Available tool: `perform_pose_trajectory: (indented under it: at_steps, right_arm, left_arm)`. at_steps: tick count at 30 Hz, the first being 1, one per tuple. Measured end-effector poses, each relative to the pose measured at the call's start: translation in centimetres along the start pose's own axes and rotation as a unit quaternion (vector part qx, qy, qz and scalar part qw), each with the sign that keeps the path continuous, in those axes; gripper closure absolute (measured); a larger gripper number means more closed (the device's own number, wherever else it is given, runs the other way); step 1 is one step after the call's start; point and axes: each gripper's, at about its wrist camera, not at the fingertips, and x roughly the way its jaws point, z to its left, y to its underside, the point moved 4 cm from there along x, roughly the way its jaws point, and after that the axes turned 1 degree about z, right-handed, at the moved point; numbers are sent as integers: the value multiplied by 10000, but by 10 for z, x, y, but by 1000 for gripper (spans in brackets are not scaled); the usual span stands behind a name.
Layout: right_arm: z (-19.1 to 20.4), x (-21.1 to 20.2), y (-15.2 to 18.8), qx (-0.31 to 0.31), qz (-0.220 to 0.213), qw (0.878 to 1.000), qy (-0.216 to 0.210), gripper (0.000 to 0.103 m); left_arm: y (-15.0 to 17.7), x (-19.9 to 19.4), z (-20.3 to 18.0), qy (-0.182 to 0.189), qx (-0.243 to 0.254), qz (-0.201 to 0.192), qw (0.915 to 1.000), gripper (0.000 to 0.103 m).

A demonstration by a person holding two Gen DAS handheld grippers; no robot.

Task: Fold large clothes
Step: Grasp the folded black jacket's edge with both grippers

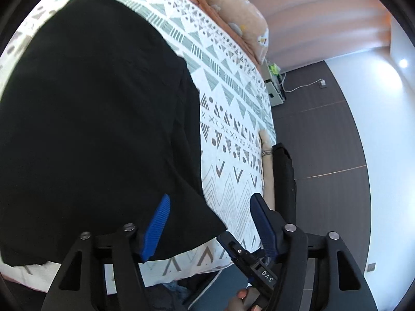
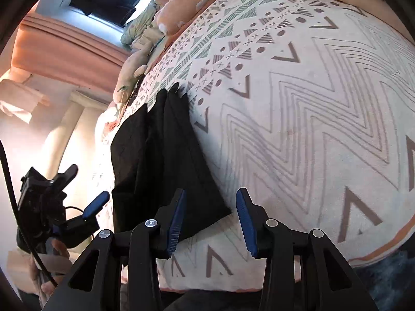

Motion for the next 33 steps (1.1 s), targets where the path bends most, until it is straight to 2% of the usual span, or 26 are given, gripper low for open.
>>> perform_pose_trajectory:
  at_steps: [3, 7, 12, 14, 15, 16, 20, 22, 24, 27, 28, 29, 30, 33]
  right_arm:
    - [16, 4, 1, -191, -15, 9998, -45, 61]
    - [35, 10, 4, -343, -43, 9993, -118, 61]
    - [55, 18, 9, -391, -16, 9990, -199, 61]
    - [63, 18, 9, -346, -152, 9989, -282, 55]
    - [66, 16, 8, -319, -243, 9987, -324, 43]
    - [69, 13, 8, -296, -381, 9982, -357, 35]
    - [85, 4, 6, -384, -731, 9957, -417, 35]
    - [94, 8, 8, -512, -609, 9959, -429, 35]
    - [104, 26, 14, -684, -235, 9968, -339, 35]
    - [107, 49, 22, -705, 92, 9971, -258, 35]
    - [107, 54, 22, -751, 100, 9969, -209, 43]
    - [107, 56, 21, -820, 69, 9965, -176, 56]
    - [107, 57, 16, -904, 10, 9959, -77, 91]
    - [101, 52, 5, -829, -50, 9960, -319, 94]
  left_arm:
    - [-6, -27, 10, -51, 64, -236, 9997, 37]
    - [-8, -62, 31, -378, 53, -582, 9976, 36]
    - [-5, -97, 64, -646, -37, -832, 9944, 36]
    - [-3, -110, 82, -787, -86, -902, 9928, 36]
    - [-1, -114, 90, -852, -117, -935, 9919, 36]
    - [0, -119, 97, -913, -150, -964, 9910, 37]
    - [3, -128, 122, -1109, -283, -993, 9885, 37]
    - [6, -133, 134, -1172, -343, -944, 9880, 37]
    - [9, -131, 141, -1200, -411, -872, 9881, 37]
    - [13, -130, 151, -1226, -469, -741, 9886, 37]
    - [14, -128, 153, -1247, -465, -696, 9887, 37]
    - [16, -127, 155, -1264, -465, -666, 9886, 37]
    - [18, -127, 156, -1278, -470, -643, 9886, 37]
    - [20, -125, 156, -1280, -467, -632, 9886, 37]
